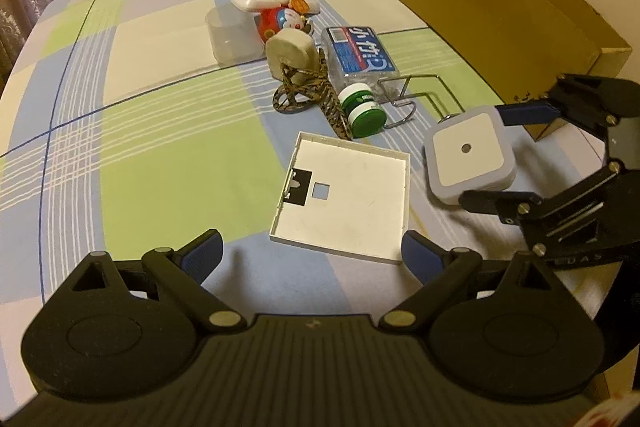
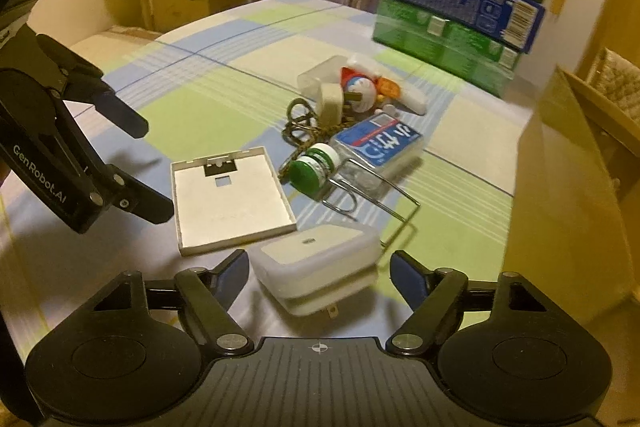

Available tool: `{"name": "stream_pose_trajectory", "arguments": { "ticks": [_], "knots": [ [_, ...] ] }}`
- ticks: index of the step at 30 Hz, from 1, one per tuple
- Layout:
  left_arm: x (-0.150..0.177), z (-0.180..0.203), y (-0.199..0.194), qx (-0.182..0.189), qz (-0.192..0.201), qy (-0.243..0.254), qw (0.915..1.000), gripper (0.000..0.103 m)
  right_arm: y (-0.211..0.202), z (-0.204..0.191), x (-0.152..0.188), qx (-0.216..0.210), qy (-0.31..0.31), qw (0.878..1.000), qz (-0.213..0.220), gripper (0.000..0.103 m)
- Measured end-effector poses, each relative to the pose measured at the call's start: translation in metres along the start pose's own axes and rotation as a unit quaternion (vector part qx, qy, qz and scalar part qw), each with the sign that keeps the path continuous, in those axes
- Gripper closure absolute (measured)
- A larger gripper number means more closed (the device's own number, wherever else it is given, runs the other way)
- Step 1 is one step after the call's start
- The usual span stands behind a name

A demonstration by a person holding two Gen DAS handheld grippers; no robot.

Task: Organize rigid objects
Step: 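Grasp the white square plug with the right gripper while the left grasps the white plate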

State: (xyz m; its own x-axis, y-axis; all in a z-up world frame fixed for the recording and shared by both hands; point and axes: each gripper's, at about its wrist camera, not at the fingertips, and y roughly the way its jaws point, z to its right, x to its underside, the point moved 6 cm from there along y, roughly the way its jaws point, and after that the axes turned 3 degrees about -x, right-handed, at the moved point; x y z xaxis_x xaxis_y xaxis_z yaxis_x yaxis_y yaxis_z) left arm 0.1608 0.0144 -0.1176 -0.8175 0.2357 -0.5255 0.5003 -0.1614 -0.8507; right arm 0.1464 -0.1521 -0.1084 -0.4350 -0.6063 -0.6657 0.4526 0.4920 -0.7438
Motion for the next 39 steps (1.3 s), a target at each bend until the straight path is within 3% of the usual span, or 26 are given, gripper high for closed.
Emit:
{"name": "stream_pose_trajectory", "arguments": {
  "ticks": [6,16,25,33,39],
  "knots": [
    [0.001,0.001,0.006,0.005,-0.005,0.012,0.9999,0.009,0.005,0.004,-0.005,0.002,0.017,1.000,0.003,0.038],
    [-0.008,0.022,0.032,0.040,0.002,0.064,0.9972,0.009,-0.031,0.008,0.023,0.049,0.090,0.995,0.006,0.038],
    [-0.016,0.035,0.046,0.022,0.023,0.088,0.9956,0.014,-0.042,0.009,0.037,0.060,0.123,0.991,0.013,0.038],
    [-0.010,0.042,0.037,0.012,0.002,0.039,0.9992,0.018,-0.053,0.013,0.035,0.071,0.137,0.988,0.029,0.038],
    [0.000,0.052,0.010,0.009,0.015,0.000,0.9998,0.018,-0.072,0.011,0.036,0.081,0.142,0.986,0.042,0.038]
  ]
}}
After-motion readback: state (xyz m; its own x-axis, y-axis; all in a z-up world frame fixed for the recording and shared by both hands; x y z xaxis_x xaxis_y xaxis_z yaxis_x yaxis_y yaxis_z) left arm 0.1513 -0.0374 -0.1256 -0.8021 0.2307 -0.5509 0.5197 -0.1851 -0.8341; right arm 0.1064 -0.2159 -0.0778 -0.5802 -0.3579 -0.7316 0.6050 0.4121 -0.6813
